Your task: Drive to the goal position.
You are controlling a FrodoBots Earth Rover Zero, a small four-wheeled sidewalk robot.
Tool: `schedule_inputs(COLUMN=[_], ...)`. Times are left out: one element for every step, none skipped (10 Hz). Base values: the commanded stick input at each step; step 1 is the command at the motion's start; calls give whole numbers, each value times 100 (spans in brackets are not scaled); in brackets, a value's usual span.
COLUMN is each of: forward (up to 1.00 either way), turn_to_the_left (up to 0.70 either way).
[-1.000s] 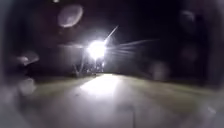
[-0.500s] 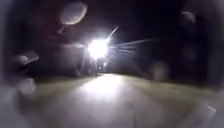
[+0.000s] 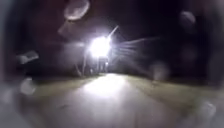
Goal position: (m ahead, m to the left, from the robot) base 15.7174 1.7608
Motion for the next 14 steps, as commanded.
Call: schedule_inputs(forward=[100,100,100,100,100,100,100,100,100,100,100,100,100,100], turn_to_the_left=[3,4,5,8,9,10,7,5,9,11,7,5,4,3])
